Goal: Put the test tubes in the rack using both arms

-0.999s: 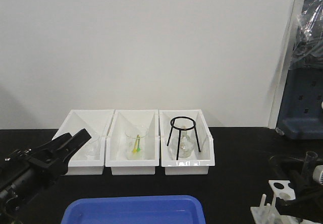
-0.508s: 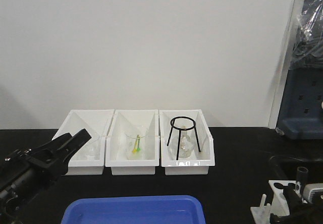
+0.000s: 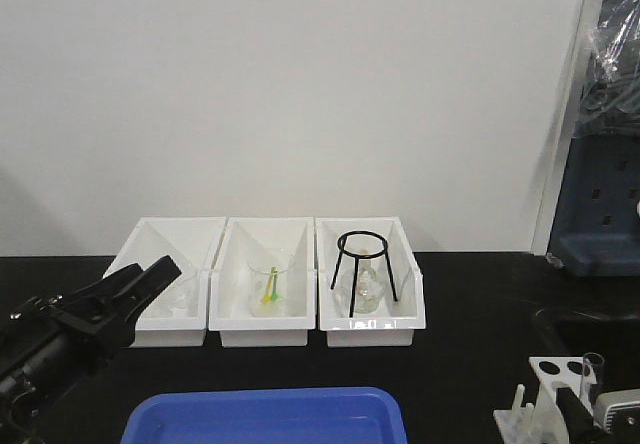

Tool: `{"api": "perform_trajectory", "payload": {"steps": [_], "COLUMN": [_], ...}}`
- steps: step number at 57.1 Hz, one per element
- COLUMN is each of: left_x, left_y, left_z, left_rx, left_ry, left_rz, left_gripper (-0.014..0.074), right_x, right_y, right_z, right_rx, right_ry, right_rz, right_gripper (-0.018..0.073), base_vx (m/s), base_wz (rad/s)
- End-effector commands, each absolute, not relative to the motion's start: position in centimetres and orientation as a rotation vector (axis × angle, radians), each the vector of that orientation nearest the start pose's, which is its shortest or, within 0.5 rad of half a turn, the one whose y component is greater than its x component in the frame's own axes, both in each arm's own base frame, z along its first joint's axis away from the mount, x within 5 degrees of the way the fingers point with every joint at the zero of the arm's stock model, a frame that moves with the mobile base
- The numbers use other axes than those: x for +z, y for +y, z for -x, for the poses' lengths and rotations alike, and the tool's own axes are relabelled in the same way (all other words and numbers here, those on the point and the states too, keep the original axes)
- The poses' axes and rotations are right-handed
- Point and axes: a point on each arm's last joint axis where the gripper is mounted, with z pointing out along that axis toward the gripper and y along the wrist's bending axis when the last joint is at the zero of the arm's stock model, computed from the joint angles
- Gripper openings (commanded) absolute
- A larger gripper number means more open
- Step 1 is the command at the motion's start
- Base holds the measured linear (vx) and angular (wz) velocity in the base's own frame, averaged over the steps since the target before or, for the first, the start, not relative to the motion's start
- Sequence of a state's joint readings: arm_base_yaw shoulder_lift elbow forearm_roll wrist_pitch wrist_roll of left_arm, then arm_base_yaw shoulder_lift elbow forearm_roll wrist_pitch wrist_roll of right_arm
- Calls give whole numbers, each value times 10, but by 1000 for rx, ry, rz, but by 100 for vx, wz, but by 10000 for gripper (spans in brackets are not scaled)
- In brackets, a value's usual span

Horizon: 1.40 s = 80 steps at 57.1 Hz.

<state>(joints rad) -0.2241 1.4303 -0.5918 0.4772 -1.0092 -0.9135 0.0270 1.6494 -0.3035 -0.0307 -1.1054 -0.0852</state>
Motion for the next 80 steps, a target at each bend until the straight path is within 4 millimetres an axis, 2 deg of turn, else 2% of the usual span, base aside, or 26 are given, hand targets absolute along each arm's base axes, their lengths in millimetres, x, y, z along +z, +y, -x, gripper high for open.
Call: {"api": "perform_trajectory", "payload": {"steps": [1,8,14,22,27,31,38,44,49,55,64,80], "left_x": [294,294,294,294,294,294,294,296,304,319,343,358], "left_y": [-96,-96,-96,-96,-96,-96,-95,-94,-93,-87,-73,-49], "left_z": [-262,-262,-262,-262,-262,-262,-262,-262,-257,-248,-225,-178], "left_rx": [-1023,-1023,-1023,-1023,-1023,-1023,-975,-924,-896,-827,-627,-365], "left_ry": [1321,1321,1322,1322,1322,1322,1311,1293,1261,1228,1264,1465], "left_rz": [-58,-58,-58,-58,-58,-58,-94,-121,-139,-141,-137,-129], "left_gripper": [536,536,536,536,536,536,536,536,536,536,536,536], "right_x": [173,173,175,187,204,226,288,331,352,360,366,369], "right_y": [8,6,5,5,5,5,5,5,4,4,4,3], "right_z": [-251,-251,-251,-247,-245,-245,-241,-223,-206,-189,-173,-169], "right_rx": [-31,-42,-48,-48,-61,-76,-81,-79,-79,-78,-77,-78], "right_ry": [1589,1589,1578,1588,1590,1570,1539,1603,1618,1597,1592,1576], "right_rz": [120,95,81,82,96,108,111,115,117,113,112,111], "right_gripper": [230,393,498,526,522,522,522,522,522,522,522,522], "base_vx": [0,0,0,0,0,0,0,0,0,0,0,0], "base_wz": [0,0,0,0,0,0,0,0,0,0,0,0]}}
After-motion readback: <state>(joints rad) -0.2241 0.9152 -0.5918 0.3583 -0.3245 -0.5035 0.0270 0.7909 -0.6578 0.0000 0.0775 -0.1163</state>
